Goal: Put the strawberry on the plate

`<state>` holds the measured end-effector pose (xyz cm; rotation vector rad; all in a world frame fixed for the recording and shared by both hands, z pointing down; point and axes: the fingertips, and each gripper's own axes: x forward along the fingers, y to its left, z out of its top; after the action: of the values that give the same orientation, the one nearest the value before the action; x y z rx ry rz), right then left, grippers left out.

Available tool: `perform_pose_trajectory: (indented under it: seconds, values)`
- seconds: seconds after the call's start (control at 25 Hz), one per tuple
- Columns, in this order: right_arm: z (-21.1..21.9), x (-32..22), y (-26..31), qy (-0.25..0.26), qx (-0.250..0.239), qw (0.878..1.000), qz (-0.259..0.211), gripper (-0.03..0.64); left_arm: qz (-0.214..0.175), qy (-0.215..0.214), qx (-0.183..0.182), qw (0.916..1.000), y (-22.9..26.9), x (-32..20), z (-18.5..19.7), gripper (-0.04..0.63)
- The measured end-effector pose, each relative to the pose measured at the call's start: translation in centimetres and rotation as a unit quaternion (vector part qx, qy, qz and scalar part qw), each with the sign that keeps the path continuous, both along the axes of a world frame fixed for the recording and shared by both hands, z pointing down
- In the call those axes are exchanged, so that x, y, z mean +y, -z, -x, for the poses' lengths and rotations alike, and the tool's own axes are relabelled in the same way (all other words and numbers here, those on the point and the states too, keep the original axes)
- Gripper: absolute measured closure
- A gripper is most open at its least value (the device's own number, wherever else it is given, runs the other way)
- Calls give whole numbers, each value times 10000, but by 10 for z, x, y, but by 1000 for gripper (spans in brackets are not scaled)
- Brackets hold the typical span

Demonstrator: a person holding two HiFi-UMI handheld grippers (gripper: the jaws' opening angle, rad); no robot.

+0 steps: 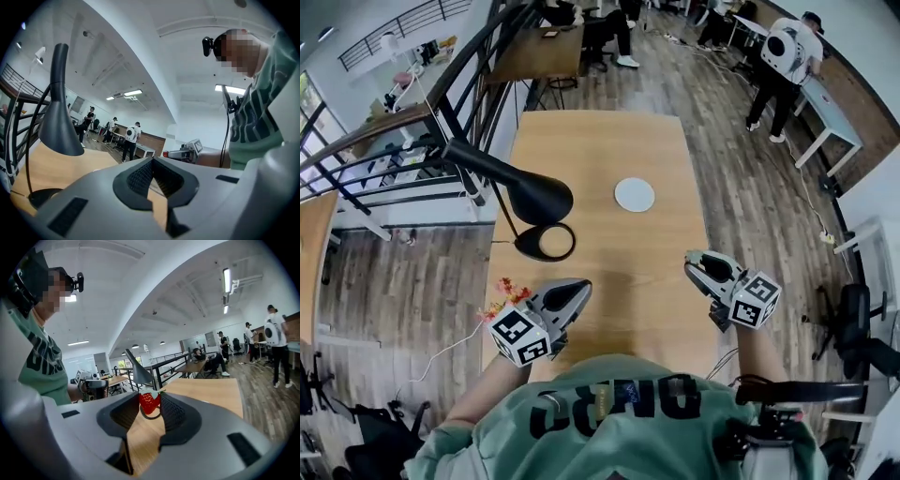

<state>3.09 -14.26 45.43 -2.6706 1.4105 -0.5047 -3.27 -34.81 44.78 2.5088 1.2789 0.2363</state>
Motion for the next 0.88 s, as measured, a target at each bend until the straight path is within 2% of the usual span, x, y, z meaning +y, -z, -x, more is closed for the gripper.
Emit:
perform_pose_trajectory:
  seconds: [0.12,0.24,0.4,0.6,0.72,0.88]
  values:
    - [-15,-11,-6,-201,-158,9995,168,476,-60,-221,61,9997,-20,-6,-10,591]
    - [-27,-28,-17,-159,-251,9990,348,476,-141,-228,-7,9996,-33,-15,-20,591]
    - [-58,-22,-29,61,-167,9989,435,476,12,-3,-199,9998,-44,-1,-42,591]
    - [-95,5,-70,314,-31,9986,417,476,-325,310,-349,9984,-71,41,-77,591]
    - [-131,-1,-92,528,111,9976,426,476,-395,595,-448,9964,-81,46,-107,591]
    - [-166,-8,-113,542,329,9969,471,476,-625,641,-633,9940,-108,62,-153,591]
